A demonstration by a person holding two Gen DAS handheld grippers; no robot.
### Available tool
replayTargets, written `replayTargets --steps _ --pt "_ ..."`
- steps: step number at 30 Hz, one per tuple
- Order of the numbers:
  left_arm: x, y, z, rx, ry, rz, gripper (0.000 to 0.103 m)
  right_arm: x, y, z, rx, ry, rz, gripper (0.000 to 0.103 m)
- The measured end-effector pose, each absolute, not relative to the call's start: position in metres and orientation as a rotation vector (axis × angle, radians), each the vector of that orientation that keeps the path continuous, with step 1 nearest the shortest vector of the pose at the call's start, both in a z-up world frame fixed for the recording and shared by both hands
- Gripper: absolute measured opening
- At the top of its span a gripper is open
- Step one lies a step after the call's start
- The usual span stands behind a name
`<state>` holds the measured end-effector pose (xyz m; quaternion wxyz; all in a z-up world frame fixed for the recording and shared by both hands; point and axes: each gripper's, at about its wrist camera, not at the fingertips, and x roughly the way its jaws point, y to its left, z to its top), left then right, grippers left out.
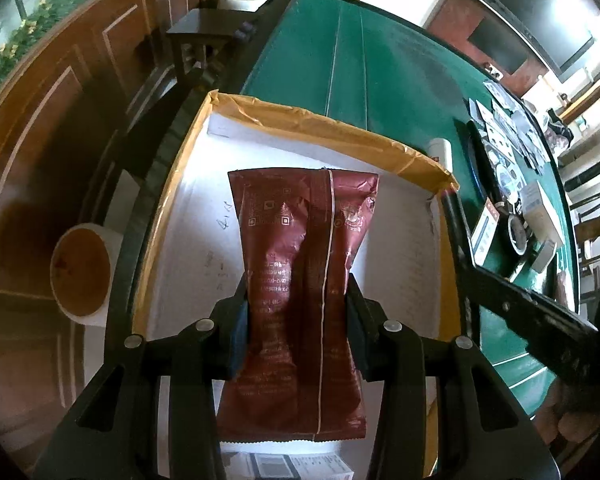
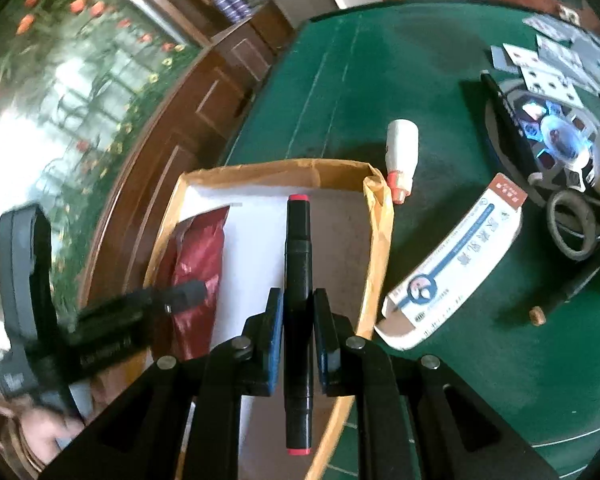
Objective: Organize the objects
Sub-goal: 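Carry the red packet and black marker over the yellow-rimmed tray, then lower the red packet and marker into the tray and open both tools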
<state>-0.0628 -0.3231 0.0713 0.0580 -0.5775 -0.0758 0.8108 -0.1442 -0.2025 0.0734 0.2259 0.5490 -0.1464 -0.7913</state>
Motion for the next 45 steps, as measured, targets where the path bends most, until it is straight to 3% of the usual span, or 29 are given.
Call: replayTargets --steps 18,36,37,41,45 --pt "-0.084 -0.304 0.049 -1.761 -0.23 2.393 0.041 -0.159 -0.219 0.05 1.511 -0.295 -2.313 0.013" --pt "-0.1 -0.276 0.042 -1.75 -0.116 2.381 0.042 -0.152 -0.201 0.07 1.539 -0.39 -2.343 0.014" --pt "-0.1 -0.274 0.042 -1.75 -0.112 2.378 0.042 -0.152 -0.198 0.072 1.534 -0.395 -2.347 0.016" --pt "-0.101 -0.267 0.041 -1.754 -0.093 2.379 0.047 -0.15 -0.186 0.076 1.52 -0.422 -2.373 0.044" --pt "-0.099 -0.264 0.045 -1.746 -0.072 2.409 0.063 -0.145 -0.172 0.076 1.515 -0.428 -2.387 0.049"
